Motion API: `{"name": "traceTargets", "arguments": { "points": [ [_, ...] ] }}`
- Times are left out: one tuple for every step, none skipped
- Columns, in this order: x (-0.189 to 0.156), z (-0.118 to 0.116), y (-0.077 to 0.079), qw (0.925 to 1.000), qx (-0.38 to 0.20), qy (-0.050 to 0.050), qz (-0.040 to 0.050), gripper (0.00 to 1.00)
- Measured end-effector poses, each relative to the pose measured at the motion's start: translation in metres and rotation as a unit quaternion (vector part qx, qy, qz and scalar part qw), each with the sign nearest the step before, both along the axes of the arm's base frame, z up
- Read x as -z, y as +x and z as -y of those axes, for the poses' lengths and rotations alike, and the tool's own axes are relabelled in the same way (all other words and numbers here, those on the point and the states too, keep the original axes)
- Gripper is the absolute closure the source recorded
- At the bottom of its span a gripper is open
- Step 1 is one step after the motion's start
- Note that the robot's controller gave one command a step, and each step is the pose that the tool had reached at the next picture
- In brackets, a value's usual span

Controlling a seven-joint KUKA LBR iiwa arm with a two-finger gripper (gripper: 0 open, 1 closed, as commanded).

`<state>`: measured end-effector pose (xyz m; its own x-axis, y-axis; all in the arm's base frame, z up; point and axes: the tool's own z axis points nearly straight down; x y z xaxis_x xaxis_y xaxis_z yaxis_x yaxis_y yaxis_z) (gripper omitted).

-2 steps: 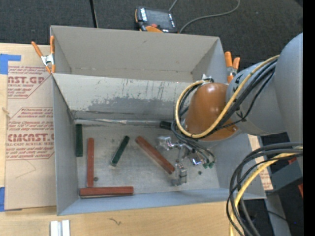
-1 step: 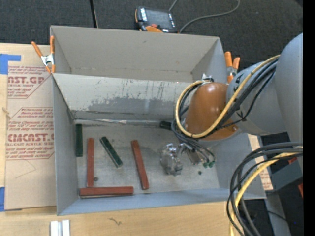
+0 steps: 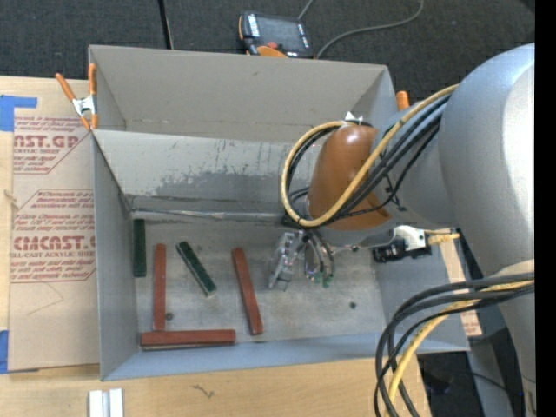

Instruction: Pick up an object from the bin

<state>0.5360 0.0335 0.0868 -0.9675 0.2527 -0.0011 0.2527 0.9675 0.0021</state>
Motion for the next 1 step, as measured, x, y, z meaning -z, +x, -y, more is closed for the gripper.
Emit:
{"name": "traceTargets", "arguments": {
  "points": [
    [-0.0162,-0.0962,-0.0111,0.9968,0.08,0.001,-0.0009,1.0]
  ]
}}
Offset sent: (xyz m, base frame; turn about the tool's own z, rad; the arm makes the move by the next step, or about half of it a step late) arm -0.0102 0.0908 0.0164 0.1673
